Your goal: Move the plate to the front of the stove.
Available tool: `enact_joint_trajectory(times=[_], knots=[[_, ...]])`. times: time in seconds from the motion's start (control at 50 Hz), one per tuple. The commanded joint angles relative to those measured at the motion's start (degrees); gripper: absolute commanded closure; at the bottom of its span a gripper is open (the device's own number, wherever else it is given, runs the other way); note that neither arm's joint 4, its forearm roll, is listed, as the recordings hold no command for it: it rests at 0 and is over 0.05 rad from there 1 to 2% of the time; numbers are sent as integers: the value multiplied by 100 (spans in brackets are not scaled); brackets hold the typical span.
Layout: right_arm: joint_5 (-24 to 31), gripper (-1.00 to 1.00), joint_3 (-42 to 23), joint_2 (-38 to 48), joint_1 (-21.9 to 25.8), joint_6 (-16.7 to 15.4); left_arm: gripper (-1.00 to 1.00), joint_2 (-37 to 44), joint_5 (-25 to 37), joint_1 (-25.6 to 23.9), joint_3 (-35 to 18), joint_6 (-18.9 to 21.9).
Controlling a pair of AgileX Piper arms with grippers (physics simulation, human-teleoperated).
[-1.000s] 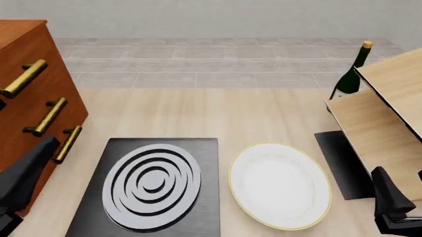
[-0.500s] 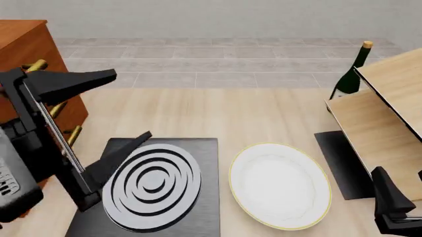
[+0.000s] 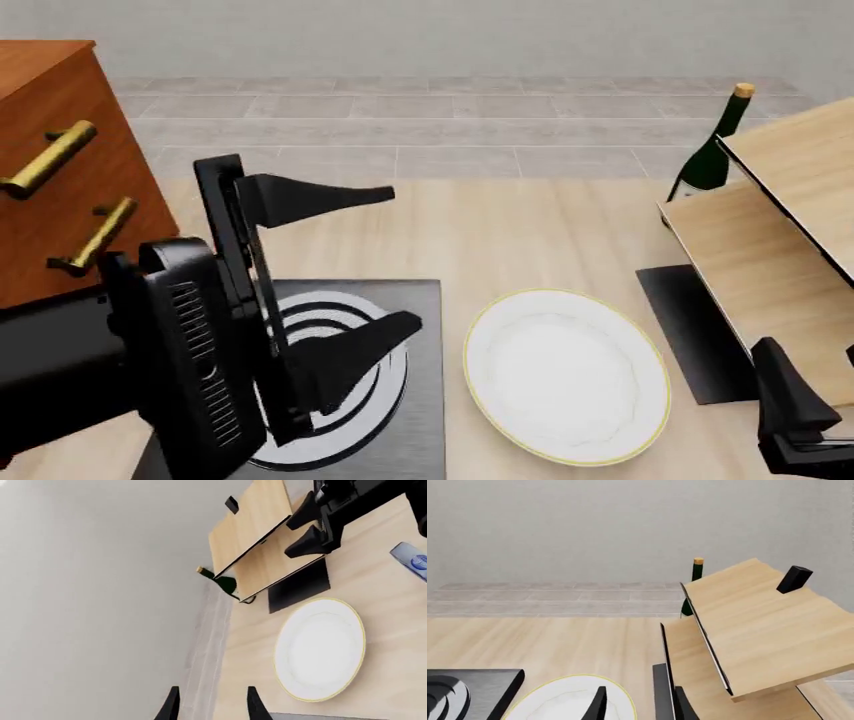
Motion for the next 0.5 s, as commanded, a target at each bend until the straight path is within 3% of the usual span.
enact_joint_trajectory(times=[0.02, 0.5], knots=[[0, -100, 0, 0, -1, 1, -100, 399, -4, -335, -129, 280], [-1, -100, 0, 0, -1, -1, -100, 1228, -415, -1152, -475, 377]])
